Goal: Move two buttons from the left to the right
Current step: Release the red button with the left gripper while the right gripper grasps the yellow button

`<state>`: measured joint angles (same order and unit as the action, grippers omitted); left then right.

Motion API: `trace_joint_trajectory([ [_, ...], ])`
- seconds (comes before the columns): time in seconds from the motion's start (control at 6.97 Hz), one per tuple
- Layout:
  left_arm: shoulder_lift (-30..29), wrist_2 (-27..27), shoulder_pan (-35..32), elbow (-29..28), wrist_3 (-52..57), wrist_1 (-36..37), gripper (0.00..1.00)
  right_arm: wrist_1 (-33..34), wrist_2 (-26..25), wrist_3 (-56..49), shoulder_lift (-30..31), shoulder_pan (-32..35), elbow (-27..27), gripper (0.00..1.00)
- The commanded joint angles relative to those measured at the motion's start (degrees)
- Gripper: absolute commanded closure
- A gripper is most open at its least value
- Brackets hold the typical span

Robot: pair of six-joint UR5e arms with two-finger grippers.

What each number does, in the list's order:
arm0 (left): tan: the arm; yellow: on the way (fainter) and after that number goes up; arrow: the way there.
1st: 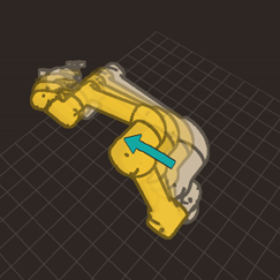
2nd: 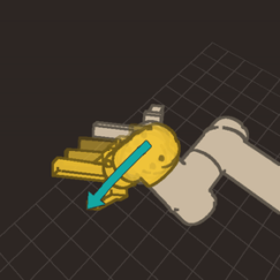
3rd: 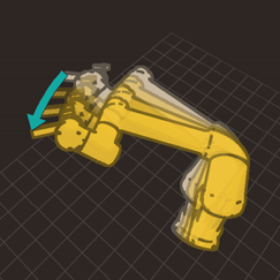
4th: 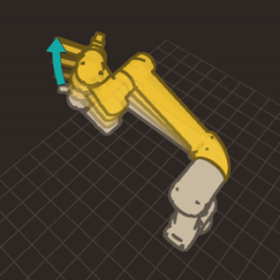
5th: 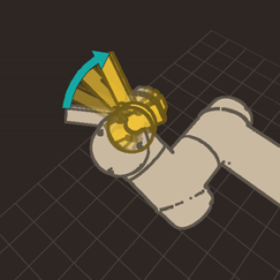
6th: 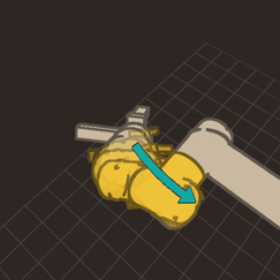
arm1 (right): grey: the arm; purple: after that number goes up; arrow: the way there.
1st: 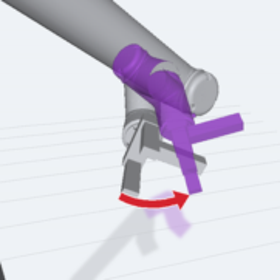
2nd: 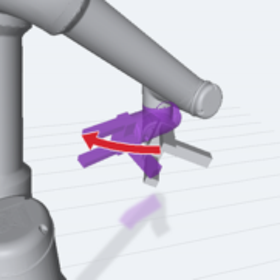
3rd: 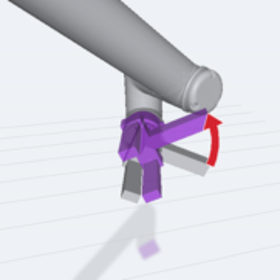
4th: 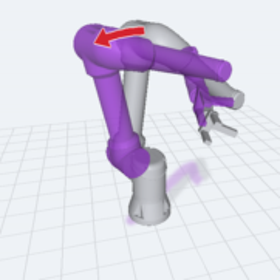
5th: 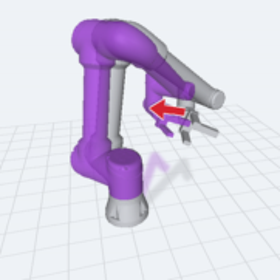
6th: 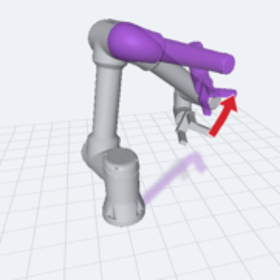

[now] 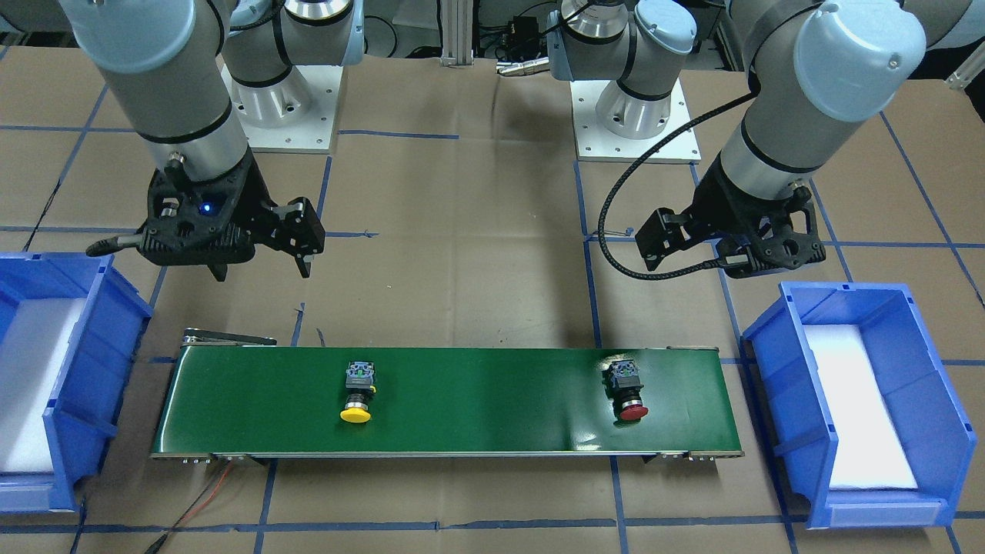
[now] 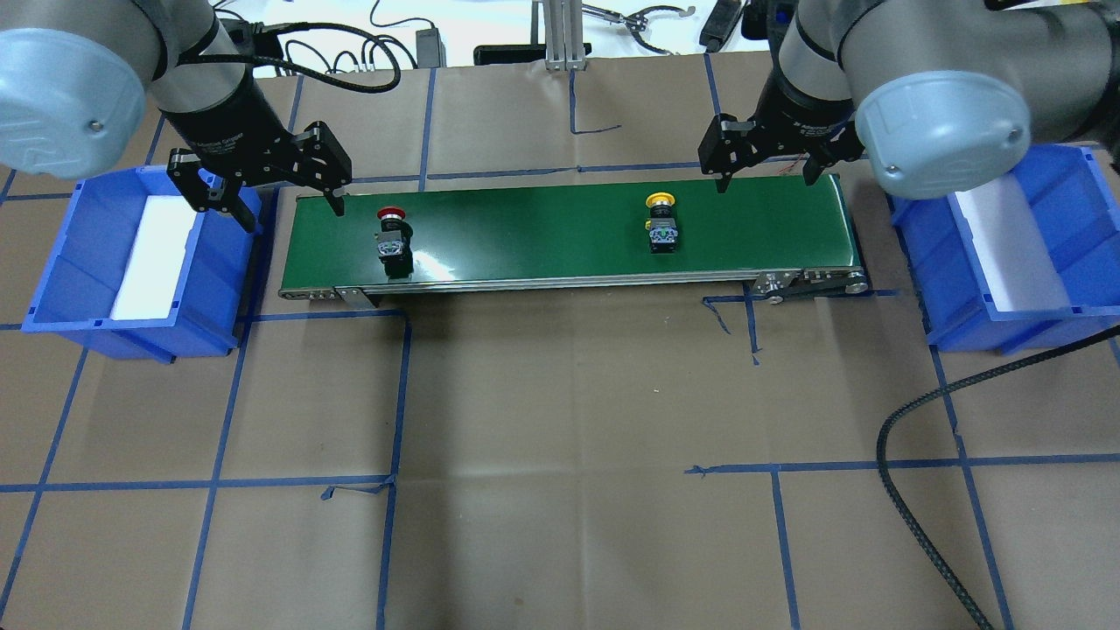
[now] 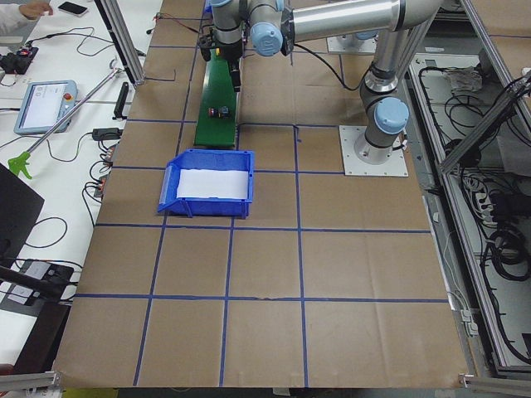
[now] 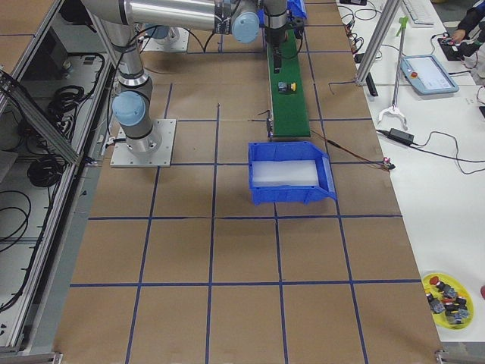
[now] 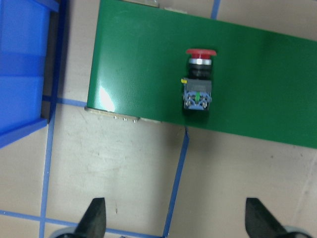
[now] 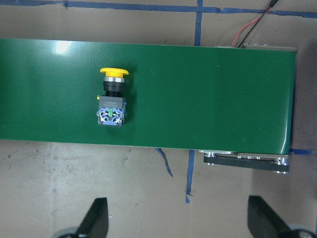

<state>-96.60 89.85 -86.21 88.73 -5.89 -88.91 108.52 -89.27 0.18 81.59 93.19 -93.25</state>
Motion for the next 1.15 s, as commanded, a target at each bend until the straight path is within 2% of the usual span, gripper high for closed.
trace_joint_trajectory([
  [0.0, 1.1, 0.1, -0.1, -0.3, 1.0, -1.4, 0.00, 4.3, 0.1, 0.3, -6.0, 0.0, 0.1, 0.00],
  [0.29, 0.8, 0.2, 0.0, -0.3, 1.0, -1.2, 0.00, 15.3, -0.3, 0.5, -11.4, 0.1, 0.8, 0.00],
  [0.43, 0.9, 0.1, 0.0, -0.3, 1.0, -1.2, 0.00, 15.7, 0.8, 0.5, -13.5, 0.1, 0.9, 0.00],
  [1.0, 0.7, 0.1, 0.2, -0.3, 1.1, -1.2, 0.00, 15.1, -0.2, 1.6, -17.2, 0.2, 0.1, 0.00],
])
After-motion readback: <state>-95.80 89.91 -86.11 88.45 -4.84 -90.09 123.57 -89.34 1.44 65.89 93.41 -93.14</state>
